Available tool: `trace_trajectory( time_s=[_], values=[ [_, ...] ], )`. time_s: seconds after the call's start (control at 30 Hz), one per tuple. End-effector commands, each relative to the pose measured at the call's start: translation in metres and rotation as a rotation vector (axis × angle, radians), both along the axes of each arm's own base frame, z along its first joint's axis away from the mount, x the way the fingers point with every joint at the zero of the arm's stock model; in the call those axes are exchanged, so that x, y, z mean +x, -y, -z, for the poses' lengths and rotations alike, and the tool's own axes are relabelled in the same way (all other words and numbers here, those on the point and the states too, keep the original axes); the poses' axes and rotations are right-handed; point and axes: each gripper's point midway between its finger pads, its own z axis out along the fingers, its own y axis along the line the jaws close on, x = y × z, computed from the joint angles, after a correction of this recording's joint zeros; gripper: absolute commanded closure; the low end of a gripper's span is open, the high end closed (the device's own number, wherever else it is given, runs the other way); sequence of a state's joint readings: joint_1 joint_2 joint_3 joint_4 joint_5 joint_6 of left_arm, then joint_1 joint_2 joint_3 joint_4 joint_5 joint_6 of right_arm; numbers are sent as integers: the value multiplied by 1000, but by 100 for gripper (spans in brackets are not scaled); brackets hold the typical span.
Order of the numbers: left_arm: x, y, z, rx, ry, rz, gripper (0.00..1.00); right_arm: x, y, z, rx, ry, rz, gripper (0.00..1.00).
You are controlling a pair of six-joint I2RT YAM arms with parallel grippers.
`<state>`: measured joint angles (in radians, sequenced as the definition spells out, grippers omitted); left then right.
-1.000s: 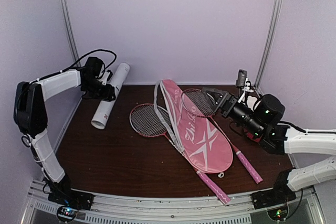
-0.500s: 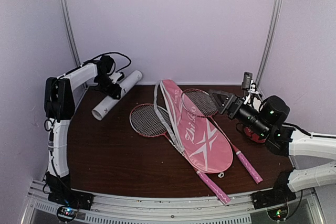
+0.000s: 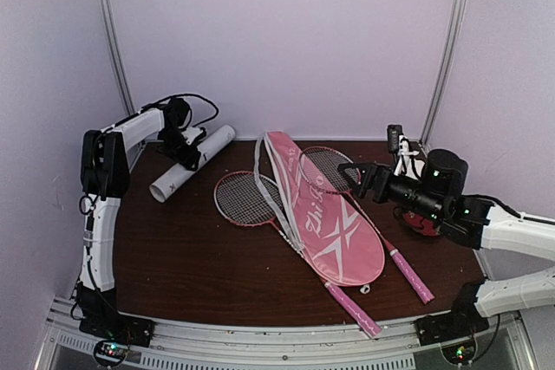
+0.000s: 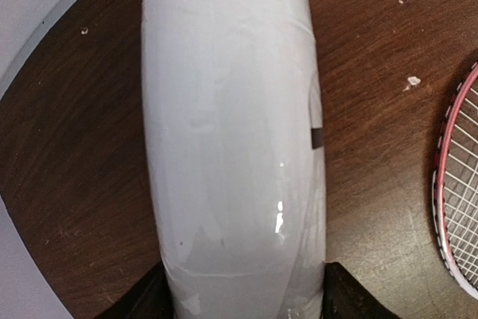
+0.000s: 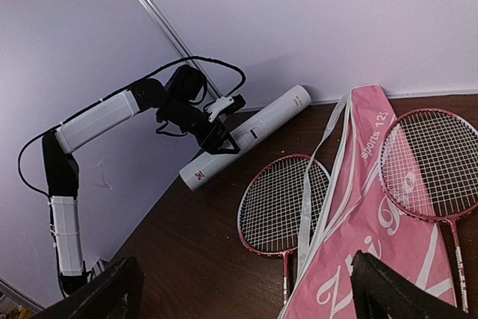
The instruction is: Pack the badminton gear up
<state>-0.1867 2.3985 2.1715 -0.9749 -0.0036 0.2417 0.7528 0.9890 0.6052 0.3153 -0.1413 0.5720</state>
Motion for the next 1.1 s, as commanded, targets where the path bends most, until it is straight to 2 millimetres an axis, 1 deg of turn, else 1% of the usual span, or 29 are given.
trace_trajectory(
  time_s=[0.0,0.03,0.07,0.1,0.13,0.23,0.4,0.5,0.63,0.67,0.77,0.83,0.87,0.9,1.0,1.03,1.07],
  values=[
    [11,-2,-25,-7,61,2,27,10,4,22,-172,-72,34,0],
    [12,-2,-29,-11,70,-1,22,12,4,26,-209,-87,36,1],
    [12,-2,-33,-13,76,-2,15,14,4,30,-241,-102,41,1],
    [13,-2,-35,-13,83,-2,10,15,4,34,-266,-117,42,1],
    [14,-2,-38,-13,89,-1,9,15,4,39,-293,-133,42,2],
    [16,-2,-45,-10,107,-1,6,17,3,45,-329,-153,37,2],
    [20,-4,-62,-8,146,-8,2,21,-2,58,-429,-184,11,6],
    [22,-5,-73,-9,173,-10,2,24,-6,70,-498,-210,-8,10],
    [23,-7,-87,-4,206,-26,2,21,-18,88,-578,-244,-39,16],
    [23,-7,-93,-11,218,-30,2,20,-21,92,-596,-248,-44,17],
    [21,-6,-123,-43,283,-49,2,17,-34,106,-639,-275,-59,19],
    [19,-6,-145,-64,335,-71,2,18,-45,113,-655,-291,-61,20],
    [17,-6,-153,-76,353,-80,2,20,-51,116,-663,-301,-58,20],
    [13,-4,-163,-91,377,-84,2,23,-57,119,-676,-310,-52,21],
    [-2,3,-184,-114,431,-94,2,36,-73,129,-733,-327,-14,21],
    [-8,7,-186,-119,444,-87,2,40,-77,135,-760,-339,-2,22],
    [-13,11,-191,-122,462,-84,2,46,-85,134,-771,-341,11,22]
  ],
)
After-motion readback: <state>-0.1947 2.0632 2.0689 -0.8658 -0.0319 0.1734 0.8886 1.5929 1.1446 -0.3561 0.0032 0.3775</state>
